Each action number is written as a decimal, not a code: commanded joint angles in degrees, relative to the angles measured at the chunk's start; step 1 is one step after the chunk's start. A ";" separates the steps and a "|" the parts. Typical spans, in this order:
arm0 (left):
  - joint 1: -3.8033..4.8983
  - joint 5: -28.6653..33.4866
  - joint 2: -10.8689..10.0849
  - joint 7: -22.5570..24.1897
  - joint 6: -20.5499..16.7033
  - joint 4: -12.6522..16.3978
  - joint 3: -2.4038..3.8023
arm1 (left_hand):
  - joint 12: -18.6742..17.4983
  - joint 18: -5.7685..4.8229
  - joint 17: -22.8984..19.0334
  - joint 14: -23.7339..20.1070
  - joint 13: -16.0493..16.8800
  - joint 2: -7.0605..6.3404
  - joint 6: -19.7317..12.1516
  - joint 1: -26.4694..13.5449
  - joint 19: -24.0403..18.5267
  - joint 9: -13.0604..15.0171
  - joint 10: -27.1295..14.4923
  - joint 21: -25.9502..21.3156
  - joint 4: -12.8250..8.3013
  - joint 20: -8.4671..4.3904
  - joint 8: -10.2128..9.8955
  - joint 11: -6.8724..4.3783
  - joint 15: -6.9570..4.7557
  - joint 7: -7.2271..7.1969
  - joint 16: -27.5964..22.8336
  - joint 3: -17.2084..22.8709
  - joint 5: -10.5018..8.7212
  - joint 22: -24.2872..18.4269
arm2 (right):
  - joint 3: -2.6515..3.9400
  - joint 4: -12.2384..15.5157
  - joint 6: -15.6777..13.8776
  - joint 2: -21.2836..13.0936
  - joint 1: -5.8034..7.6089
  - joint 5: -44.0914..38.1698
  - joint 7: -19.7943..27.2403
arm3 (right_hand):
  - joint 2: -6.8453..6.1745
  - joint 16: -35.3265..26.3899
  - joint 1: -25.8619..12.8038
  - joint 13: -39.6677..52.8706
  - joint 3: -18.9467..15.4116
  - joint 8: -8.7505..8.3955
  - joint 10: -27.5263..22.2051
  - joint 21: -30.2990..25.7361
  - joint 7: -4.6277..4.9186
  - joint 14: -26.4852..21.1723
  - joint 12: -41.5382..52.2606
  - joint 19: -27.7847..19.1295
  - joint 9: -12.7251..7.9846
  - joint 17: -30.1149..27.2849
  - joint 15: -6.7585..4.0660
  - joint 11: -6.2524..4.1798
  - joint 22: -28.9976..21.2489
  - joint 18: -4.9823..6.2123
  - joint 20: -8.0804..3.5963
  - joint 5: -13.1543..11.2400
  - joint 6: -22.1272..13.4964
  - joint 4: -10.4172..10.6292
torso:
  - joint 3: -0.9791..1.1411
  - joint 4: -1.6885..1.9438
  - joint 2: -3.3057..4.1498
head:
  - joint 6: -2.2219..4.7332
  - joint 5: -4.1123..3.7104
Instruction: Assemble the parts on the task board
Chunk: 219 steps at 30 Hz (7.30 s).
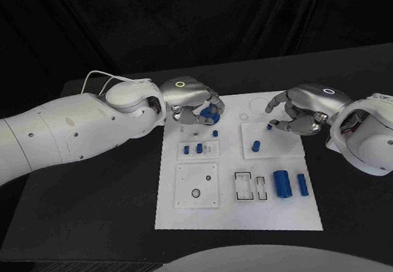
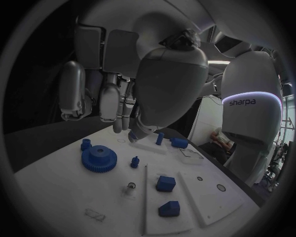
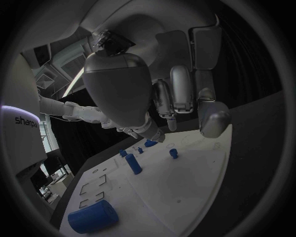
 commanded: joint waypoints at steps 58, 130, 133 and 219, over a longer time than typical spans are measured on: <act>-3.94 -3.66 3.39 0.45 3.48 -3.36 0.07 | 0.67 -1.19 -2.41 -0.01 -3.23 1.95 10.00 0.57 1.99 -3.09 8.04 2.24 -4.01 -0.52 -0.96 -0.49 -0.50 0.59 -0.08 5.64 3.69 12.72 | 0.02 0.14 -0.29 -0.31 -0.37 -0.06 0.29 | -0.23 -0.31 0.63 0.67 0.39 0.15 -0.26 -0.39 0.02 4.27 -0.39 -0.21 -0.17 6.81 -0.24 -0.05 5.99 1.15 -0.20 0.35 0.39 -0.11 | 0.02 0.02 -0.09 | -0.01 -0.51; -2.33 -2.63 -7.20 -4.54 5.01 5.07 0.06 | -7.09 -1.22 -7.15 -1.10 -10.86 0.76 13.67 -2.26 2.00 -4.44 11.72 2.27 -4.77 -0.59 -3.23 -0.29 -0.46 0.49 -2.42 5.44 3.13 12.72 | 0.02 -0.29 0.66 -0.61 -0.87 -0.05 -0.26 | -0.23 -0.37 0.72 0.83 0.54 0.17 -0.03 -0.53 0.02 4.25 -0.27 -0.19 -0.32 6.69 -0.23 -0.04 5.97 1.15 -0.21 0.41 0.53 -0.14 | 0.02 0.01 -0.11 | -0.01 -0.29; -2.35 -2.63 -7.17 -4.48 5.11 5.17 0.06 | -7.12 -1.19 -7.27 -1.18 -10.89 0.77 13.63 -2.30 1.91 -4.48 11.76 2.18 -4.75 -0.59 -3.29 -0.27 -0.45 0.50 -2.48 5.43 3.14 12.69 | 0.02 -0.30 0.65 -0.59 -0.90 -0.05 -0.26 | -0.23 -0.37 0.72 0.83 0.54 0.17 -0.03 -0.53 0.02 4.25 -0.27 -0.19 -0.32 6.69 -0.23 -0.04 5.97 1.15 -0.21 0.41 0.53 -0.14 | 0.03 0.03 -0.10 | -0.01 -0.30; 1.46 84.43 -16.64 25.27 19.00 5.42 0.05 | -31.35 1.58 -68.06 -75.15 -37.99 -7.65 -23.98 -19.14 -79.92 -30.98 -37.06 -80.09 10.66 5.86 -8.73 -2.43 9.34 -3.07 -78.75 -25.43 -5.11 -52.10 | 0.02 -3.69 9.44 1.26 7.87 -13.87 5.52 | -9.21 -6.03 10.94 -62.86 -10.82 -11.29 -41.35 -21.93 -4.75 -0.54 -68.37 -5.80 -8.15 -5.02 1.96 4.41 0.79 3.52 1.94 -11.17 3.51 14.69 | -1.75 0.65 -0.76 | 3.25 -4.97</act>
